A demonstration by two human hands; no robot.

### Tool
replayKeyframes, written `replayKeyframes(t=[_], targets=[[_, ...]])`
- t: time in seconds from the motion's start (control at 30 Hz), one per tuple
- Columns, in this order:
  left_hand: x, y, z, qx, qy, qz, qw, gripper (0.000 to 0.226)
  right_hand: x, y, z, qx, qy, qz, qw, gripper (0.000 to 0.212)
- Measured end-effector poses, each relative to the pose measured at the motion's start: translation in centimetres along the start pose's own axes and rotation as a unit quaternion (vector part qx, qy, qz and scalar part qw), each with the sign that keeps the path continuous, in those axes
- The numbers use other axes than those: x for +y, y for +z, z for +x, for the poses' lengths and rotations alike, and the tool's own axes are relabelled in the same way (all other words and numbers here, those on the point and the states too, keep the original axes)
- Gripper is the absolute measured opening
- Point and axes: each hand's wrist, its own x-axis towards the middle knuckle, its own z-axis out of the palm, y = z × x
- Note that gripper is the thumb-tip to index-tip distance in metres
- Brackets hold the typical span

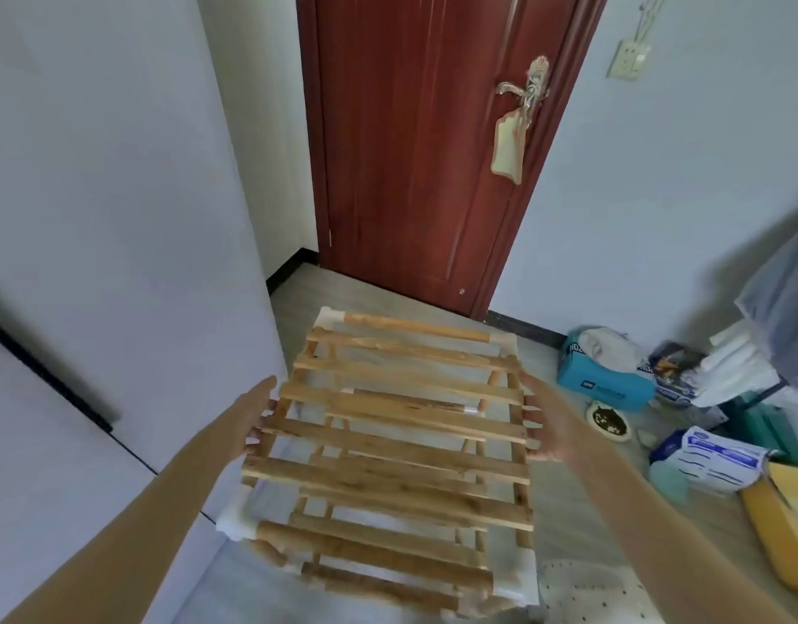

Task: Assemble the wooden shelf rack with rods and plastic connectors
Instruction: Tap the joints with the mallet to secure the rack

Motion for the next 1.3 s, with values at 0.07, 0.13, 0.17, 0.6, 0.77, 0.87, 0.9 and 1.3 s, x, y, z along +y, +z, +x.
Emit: replayKeyframes(t=[0.07,0.13,0.17,0.6,0.77,0.87,0.9,1.3], targets=[[3.4,1.8,2.0,0.016,0.0,-0.019,1.0,0.047,-4.8,-0.2,3.2,-0.023,-0.003,-0.019,1.0,0.052],[6.7,3.0,4.6,0.03,-0.001,-0.041,0.999,0.047,-9.5,-0.1,6.4,-0.04,-0.007,-0.028,0.999,0.052],[8.3,3.4,6.0,0.037,-0.004,-0.051,0.998,0.046,-11.7,0.1,8.0,-0.044,-0.008,-0.035,0.998,0.052],[29.1,4.6,29.4,0.13,-0.008,-0.179,0.975,0.035,-38.5,11.6,32.1,-0.083,-0.021,-0.113,0.99,0.069],[36.0,3.7,36.4,0.16,-0.03,-0.198,0.966,0.041,-47.2,16.8,40.1,-0.127,-0.004,-0.127,0.984,0.07],[39.4,3.0,40.7,0.196,-0.039,-0.224,0.954,0.034,-52.1,21.0,44.7,-0.131,0.003,-0.145,0.981,0.061],[40.4,2.7,42.1,0.205,-0.043,-0.234,0.95,0.032,-53.8,22.5,46.4,-0.133,0.0,-0.156,0.979,0.059],[48.2,-1.6,56.5,0.291,-0.141,-0.314,0.893,0.044,-68.5,42.6,64.0,-0.232,0.003,-0.319,0.919,0.063]])
